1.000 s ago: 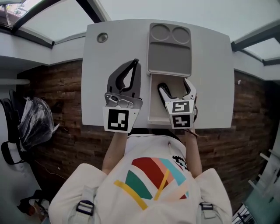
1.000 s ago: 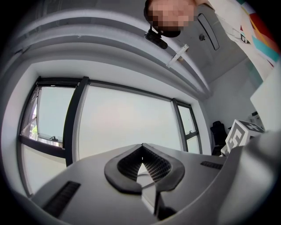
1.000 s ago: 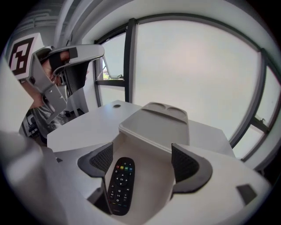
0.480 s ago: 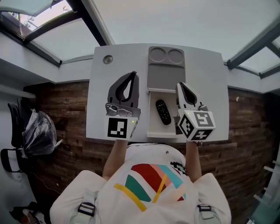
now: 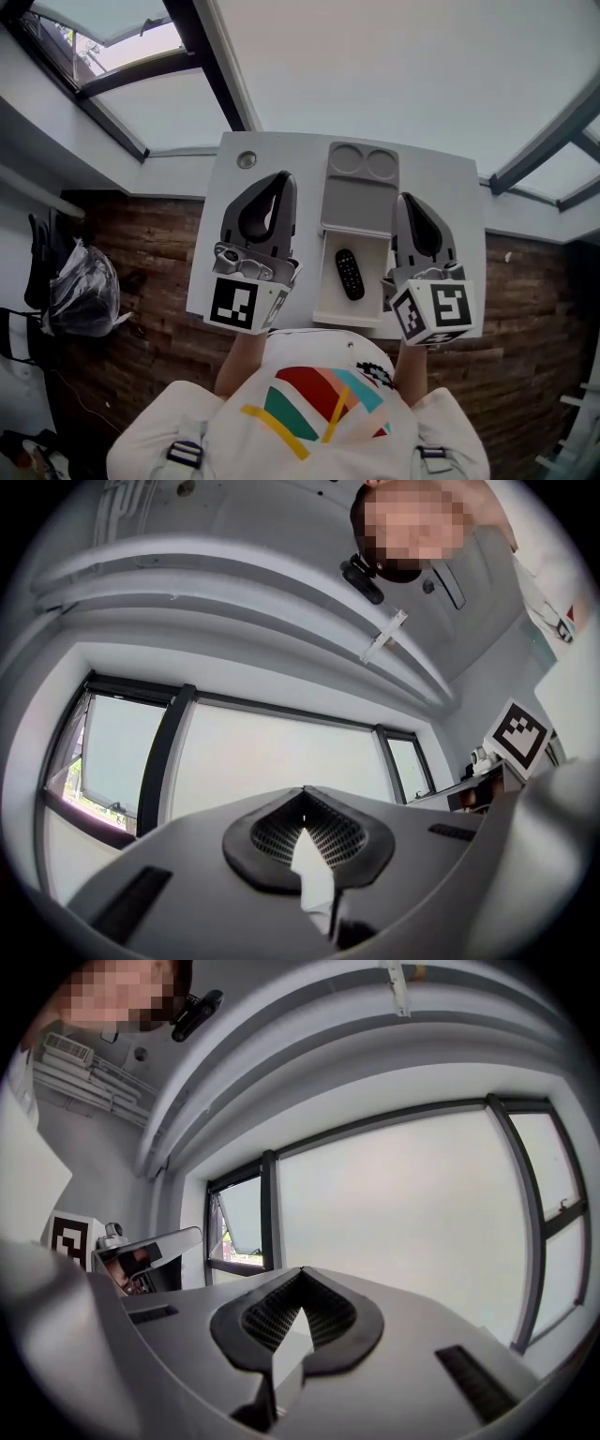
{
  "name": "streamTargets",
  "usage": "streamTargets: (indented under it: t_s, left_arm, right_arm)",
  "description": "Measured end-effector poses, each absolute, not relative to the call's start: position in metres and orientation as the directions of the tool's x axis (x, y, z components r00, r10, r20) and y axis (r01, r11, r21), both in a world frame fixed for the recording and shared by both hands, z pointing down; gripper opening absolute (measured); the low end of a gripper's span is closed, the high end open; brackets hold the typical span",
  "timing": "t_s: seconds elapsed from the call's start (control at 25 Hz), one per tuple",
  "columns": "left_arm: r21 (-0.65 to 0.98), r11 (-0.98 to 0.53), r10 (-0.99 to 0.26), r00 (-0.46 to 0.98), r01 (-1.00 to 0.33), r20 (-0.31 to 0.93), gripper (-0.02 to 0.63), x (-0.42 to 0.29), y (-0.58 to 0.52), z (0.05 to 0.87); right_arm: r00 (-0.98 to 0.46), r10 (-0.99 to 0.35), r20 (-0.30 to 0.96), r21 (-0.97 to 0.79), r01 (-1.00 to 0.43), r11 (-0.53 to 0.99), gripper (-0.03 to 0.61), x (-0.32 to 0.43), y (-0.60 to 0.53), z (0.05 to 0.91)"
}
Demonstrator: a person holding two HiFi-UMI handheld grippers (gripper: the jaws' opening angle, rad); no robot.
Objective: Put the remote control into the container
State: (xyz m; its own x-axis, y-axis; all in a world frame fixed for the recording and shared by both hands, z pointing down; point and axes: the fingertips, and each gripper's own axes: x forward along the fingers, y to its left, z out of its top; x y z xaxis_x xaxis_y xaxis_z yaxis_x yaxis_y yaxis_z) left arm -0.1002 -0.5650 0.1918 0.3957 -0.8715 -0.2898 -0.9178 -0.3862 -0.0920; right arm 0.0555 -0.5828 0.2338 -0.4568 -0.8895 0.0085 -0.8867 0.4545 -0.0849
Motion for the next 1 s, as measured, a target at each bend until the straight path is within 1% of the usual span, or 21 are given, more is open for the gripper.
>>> streamTargets:
  t_s: [0.2, 1.0]
  left_arm:
    - [-0.072, -0.387, -0.878, 0.391, -0.919, -0.276, 0.008, -0.102, -0.569, 0.197]
    - [-0.068, -0.372, -0.889, 0.377, -0.926, -0.259, 0.008, -0.117, -0.577, 0.205]
  right_arm:
    - [-0.471, -0.882, -0.009, -0.034, -0.881, 0.471, 0.0, 0.047, -0.582, 0.228]
    - [-0.494, -0.869, 0.022, -0.051, -0.869, 0.493, 0.0, 0.028, -0.584, 0.24]
